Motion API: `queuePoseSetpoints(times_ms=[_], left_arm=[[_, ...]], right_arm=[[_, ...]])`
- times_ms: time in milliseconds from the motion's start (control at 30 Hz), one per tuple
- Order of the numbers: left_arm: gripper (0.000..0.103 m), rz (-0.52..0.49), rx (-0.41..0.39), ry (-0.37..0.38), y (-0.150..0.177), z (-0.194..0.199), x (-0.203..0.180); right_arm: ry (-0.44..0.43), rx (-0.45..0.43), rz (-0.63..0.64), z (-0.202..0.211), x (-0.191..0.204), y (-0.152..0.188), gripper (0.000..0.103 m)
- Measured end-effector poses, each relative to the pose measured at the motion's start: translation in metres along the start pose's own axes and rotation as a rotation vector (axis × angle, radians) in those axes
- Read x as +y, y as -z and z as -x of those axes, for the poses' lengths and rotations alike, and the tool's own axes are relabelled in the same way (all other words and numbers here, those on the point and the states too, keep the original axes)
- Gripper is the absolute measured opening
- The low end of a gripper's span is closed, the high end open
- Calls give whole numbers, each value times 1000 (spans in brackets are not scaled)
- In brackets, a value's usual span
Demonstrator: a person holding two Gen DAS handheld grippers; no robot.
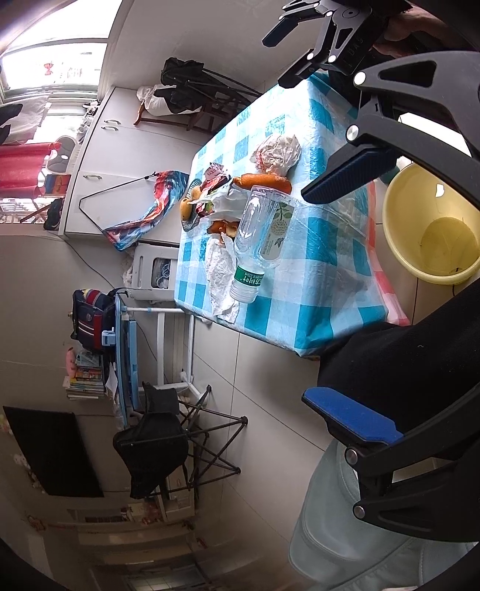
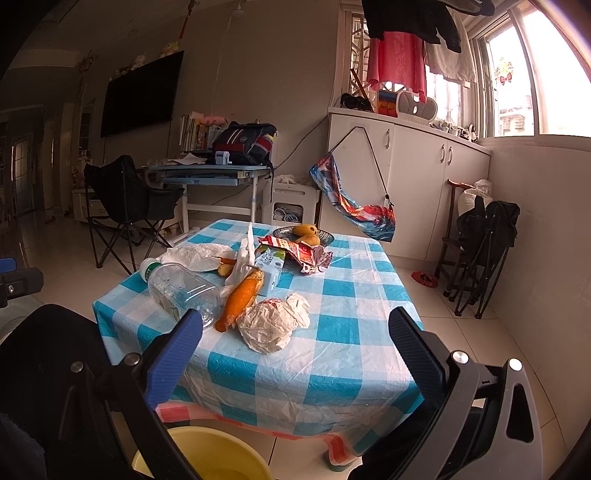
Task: Collect trash
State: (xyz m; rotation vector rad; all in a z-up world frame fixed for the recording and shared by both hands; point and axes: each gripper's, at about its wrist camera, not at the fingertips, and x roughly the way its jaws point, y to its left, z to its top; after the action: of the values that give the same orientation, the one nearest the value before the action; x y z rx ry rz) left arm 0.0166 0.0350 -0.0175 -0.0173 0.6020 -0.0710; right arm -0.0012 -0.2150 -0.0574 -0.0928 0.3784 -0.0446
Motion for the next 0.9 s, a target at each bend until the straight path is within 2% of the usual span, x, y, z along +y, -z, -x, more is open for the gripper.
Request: queuePoseSetpoints(times_ms=[900], left_arm=[[96,4,33,16,5,-6,-3]], right_arm=[[-10,19,8,-3,3,2,97]])
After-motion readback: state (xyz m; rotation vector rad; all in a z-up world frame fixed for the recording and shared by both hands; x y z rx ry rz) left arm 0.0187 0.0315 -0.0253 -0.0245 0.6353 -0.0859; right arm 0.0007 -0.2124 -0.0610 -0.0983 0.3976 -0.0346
